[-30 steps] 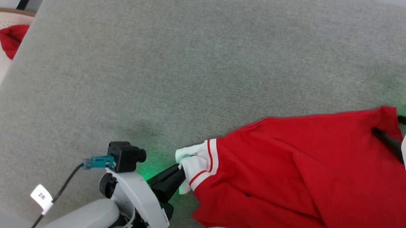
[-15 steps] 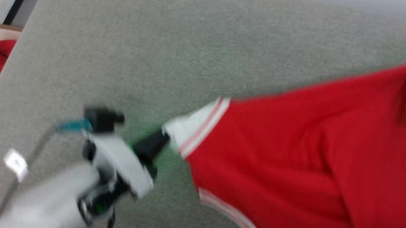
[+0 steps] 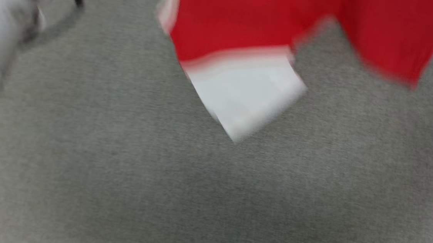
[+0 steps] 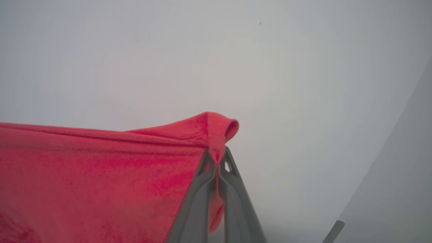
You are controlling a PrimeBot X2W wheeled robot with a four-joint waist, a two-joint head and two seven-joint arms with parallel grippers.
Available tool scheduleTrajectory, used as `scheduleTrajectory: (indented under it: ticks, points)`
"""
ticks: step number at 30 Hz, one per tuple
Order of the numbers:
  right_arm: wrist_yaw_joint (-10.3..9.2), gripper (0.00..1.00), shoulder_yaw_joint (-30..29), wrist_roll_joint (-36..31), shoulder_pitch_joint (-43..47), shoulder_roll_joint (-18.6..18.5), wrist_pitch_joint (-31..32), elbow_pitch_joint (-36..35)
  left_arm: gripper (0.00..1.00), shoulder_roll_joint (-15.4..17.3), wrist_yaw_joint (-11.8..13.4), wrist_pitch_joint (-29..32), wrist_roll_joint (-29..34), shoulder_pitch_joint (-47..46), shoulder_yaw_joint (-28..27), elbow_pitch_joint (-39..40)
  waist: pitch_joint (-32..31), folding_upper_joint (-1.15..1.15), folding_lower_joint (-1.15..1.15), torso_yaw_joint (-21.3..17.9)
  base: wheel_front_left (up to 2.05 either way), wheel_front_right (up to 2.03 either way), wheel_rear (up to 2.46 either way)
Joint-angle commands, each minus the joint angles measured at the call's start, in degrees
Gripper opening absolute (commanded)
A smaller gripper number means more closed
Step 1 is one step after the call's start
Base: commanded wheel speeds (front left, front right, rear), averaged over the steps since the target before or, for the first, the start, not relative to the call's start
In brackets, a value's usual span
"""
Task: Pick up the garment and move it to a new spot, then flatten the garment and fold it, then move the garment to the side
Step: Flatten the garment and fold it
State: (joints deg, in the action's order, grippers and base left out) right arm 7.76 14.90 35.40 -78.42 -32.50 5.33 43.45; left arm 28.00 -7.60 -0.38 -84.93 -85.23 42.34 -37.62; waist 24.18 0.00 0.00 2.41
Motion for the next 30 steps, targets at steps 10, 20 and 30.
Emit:
scheduleTrajectory:
  ticks: [10, 20, 30]
  points:
    - [-0.65, 0.00, -0.72, -2.82, -4.51, 1.09, -6.16, 8.57, 0.00, -2.78, 0.25, -4.02, 0.95, -9.55, -0.80, -3.97, 0.80, 0.00, 0.00, -3.78, 0.00, 0.00, 0.00]
    - [-0.37, 0.00, 7.32, 5.67, 13.62, -0.64, -4.78, 3.48, 0.00, -0.55, 0.20, -11.48, -4.50, 17.57, 1.53, 11.26, -1.79, 0.00, 0.00, -3.36, 0.00, 0.00, 0.00]
    - [-0.32, 0.00, 11.00, 15.56, 41.86, -9.13, -3.99, -17.64, 0.00, 1.21, 0.18, -14.84, -1.88, 48.37, -1.72, 28.69, -5.55, 0.00, 0.00, -2.09, 0.00, 0.00, 0.00]
